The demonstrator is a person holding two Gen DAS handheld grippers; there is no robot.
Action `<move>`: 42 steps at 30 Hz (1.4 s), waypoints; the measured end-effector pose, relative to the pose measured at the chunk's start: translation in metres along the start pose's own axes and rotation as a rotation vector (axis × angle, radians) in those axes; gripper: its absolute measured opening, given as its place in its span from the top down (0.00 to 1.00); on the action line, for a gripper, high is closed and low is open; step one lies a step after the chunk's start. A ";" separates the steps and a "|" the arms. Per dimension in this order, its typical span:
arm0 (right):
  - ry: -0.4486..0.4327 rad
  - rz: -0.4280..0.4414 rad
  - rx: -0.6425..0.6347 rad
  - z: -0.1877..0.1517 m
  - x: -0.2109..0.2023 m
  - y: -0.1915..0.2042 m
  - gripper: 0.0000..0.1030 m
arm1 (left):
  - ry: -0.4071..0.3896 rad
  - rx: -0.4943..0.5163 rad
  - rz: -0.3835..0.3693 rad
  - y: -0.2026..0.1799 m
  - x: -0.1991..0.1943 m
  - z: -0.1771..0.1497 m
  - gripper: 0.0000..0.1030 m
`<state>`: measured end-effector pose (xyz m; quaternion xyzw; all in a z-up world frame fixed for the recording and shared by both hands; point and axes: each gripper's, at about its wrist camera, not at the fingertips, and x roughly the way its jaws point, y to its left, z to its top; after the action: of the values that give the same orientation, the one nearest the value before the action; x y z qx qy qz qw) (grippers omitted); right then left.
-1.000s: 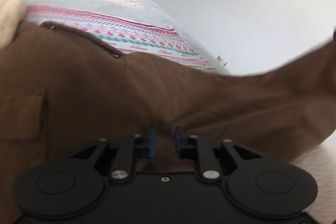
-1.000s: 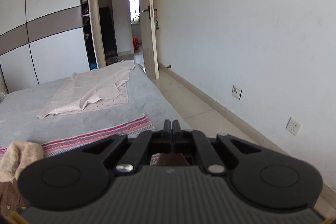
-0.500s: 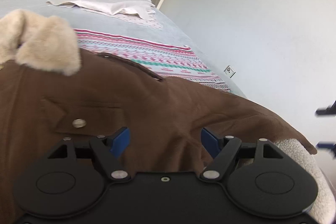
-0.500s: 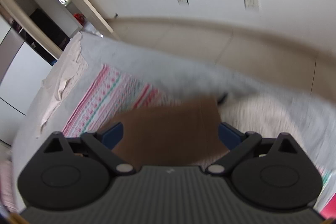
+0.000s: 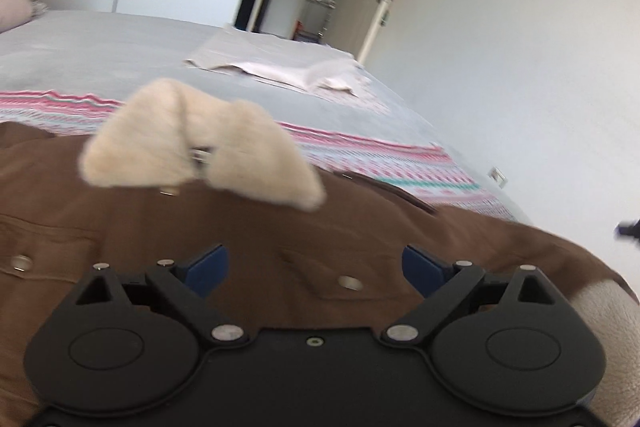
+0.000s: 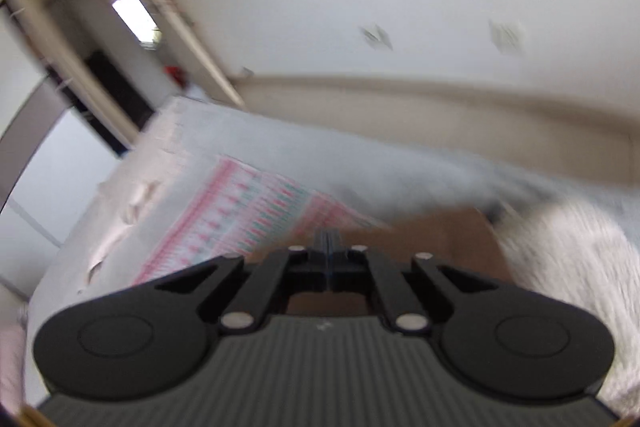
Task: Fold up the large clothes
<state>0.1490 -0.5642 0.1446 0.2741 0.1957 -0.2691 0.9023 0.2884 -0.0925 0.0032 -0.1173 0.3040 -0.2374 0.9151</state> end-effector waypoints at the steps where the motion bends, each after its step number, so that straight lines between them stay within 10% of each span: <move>1: -0.033 0.039 -0.066 0.004 -0.010 0.024 1.00 | -0.002 -0.021 -0.002 0.013 -0.002 0.002 0.08; 9: -0.046 0.132 -0.233 0.009 -0.054 0.170 0.95 | -0.066 -0.204 0.014 0.103 -0.009 -0.008 0.07; 10: -0.027 0.103 -0.218 0.008 -0.051 0.172 0.72 | -0.071 -0.224 -0.002 0.110 -0.008 -0.014 0.07; 11: -0.014 0.057 -0.214 0.007 -0.046 0.170 0.28 | -0.078 -0.241 -0.015 0.116 -0.007 -0.020 0.07; 13: -0.030 -0.047 -0.235 -0.002 -0.039 0.159 0.06 | -0.065 -0.249 -0.019 0.120 -0.003 -0.025 0.07; 22: 0.180 -0.386 0.190 -0.052 -0.005 -0.005 0.05 | -0.123 -0.261 -0.056 0.118 -0.030 -0.016 0.01; 26: 0.102 -0.328 0.366 -0.063 0.006 -0.050 0.03 | -0.118 -0.274 -0.068 0.121 -0.028 -0.017 0.01; 30: 0.016 -0.347 0.427 -0.056 0.019 -0.064 0.10 | -0.133 -0.294 -0.079 0.125 -0.026 -0.020 0.01; 33: 0.003 -0.324 0.462 -0.053 0.027 -0.070 0.86 | -0.149 -0.313 -0.072 0.129 -0.024 -0.022 0.01; 42: -0.231 -0.136 0.071 -0.027 -0.014 0.053 0.96 | -0.157 -0.354 -0.104 0.138 -0.029 -0.017 0.01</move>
<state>0.1643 -0.5052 0.1516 0.2591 0.0990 -0.3660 0.8883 0.3075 0.0397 -0.0448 -0.3102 0.2622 -0.2175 0.8876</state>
